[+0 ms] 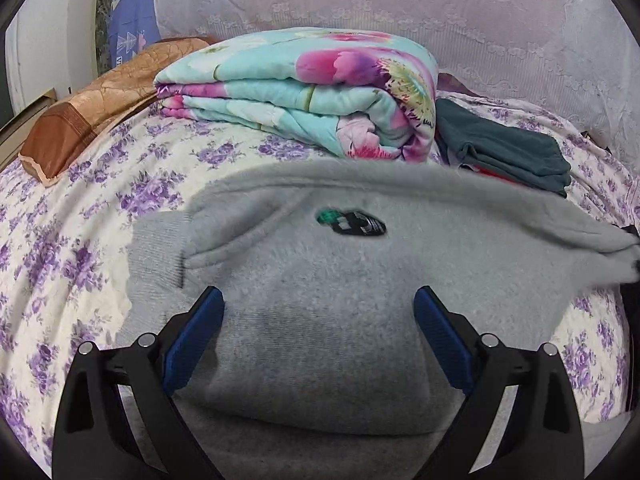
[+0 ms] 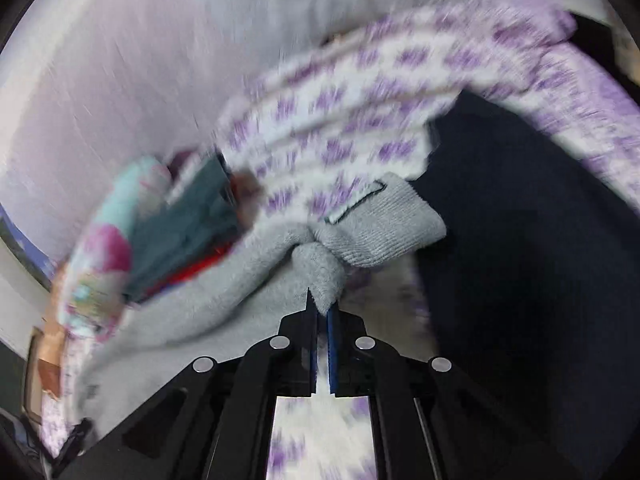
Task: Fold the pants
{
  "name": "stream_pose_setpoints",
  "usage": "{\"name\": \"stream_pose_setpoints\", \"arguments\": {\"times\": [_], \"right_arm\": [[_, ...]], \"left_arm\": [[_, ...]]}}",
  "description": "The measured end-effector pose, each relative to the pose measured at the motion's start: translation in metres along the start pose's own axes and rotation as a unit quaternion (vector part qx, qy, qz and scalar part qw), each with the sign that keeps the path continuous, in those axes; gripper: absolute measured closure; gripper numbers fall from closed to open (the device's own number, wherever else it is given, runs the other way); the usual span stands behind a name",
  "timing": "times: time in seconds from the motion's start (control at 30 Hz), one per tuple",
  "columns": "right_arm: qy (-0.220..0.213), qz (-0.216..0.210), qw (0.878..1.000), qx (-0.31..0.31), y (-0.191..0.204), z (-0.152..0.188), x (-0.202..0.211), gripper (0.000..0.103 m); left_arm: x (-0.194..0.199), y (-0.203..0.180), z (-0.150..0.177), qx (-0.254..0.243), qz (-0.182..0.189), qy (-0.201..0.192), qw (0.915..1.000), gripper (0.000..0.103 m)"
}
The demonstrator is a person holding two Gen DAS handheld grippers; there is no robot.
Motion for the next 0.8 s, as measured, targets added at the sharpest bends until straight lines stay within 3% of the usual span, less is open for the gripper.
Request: {"name": "stream_pose_setpoints", "arguments": {"times": [0.07,0.13,0.2,0.23,0.27,0.3,0.37,0.4,0.43,0.5,0.6,0.67,0.73,0.8], "right_arm": [[-0.012,-0.013,1.000,-0.011,-0.014,0.000,0.042,0.099],[0.000,-0.006,1.000,-0.006,-0.031,0.009,0.059,0.098],[0.026,0.065,0.997,0.012,-0.056,0.023,0.045,0.075],[0.058,0.172,0.983,0.031,-0.083,0.037,0.030,0.049],[0.067,0.202,0.977,0.031,-0.093,0.042,0.028,0.049],[0.063,0.187,0.980,0.023,-0.095,0.044,0.032,0.049],[0.012,0.146,0.988,0.040,-0.076,0.038,0.057,0.048],[-0.013,0.134,0.988,0.069,-0.059,0.035,0.066,0.044],[-0.029,0.125,0.988,0.092,-0.044,0.033,0.068,0.035],[-0.033,0.103,0.987,0.118,-0.019,0.034,0.065,0.032],[0.047,-0.002,0.985,0.167,0.041,0.061,0.033,0.036],[0.110,-0.046,0.973,0.199,0.074,0.088,0.012,0.057],[0.170,-0.063,0.957,0.227,0.100,0.116,-0.020,0.060],[0.194,-0.050,0.947,0.250,0.111,0.130,-0.044,0.060]], "left_arm": [[0.004,0.003,-0.002,-0.003,-0.008,-0.007,0.9999,0.010],[0.006,0.006,-0.003,-0.001,-0.012,-0.008,0.9999,0.010],[0.007,0.005,-0.003,-0.002,-0.004,-0.005,1.0000,0.010],[0.006,0.004,-0.002,-0.007,-0.004,-0.002,1.0000,0.010],[0.006,0.004,-0.002,-0.012,-0.006,0.001,0.9999,0.009],[0.006,0.003,-0.002,-0.013,-0.005,0.003,0.9999,0.010],[0.012,0.006,-0.003,-0.010,0.000,-0.001,0.9999,0.010],[0.017,0.008,-0.004,-0.007,0.000,-0.006,1.0000,0.010],[0.024,0.010,-0.009,-0.006,-0.002,-0.014,0.9999,0.010],[0.035,0.013,-0.020,-0.006,-0.007,-0.029,0.9995,0.009],[0.041,0.015,-0.043,-0.011,-0.032,-0.029,0.9990,0.009],[0.035,0.008,-0.049,-0.021,-0.042,-0.010,0.9988,0.009],[0.029,-0.001,-0.051,-0.017,-0.033,-0.003,0.9993,0.009],[0.025,-0.012,-0.048,-0.011,-0.017,-0.007,0.9998,0.009]]}}
Point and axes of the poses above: each gripper's, at about its wrist camera, not at the fingertips, and x roughly against the way its jaws point, y to its left, z to its underside, the point moved 6 cm from there along -x, roughly the way its jaws point, and after that the axes turned 10 degrees about -x, right-handed, at the moved point
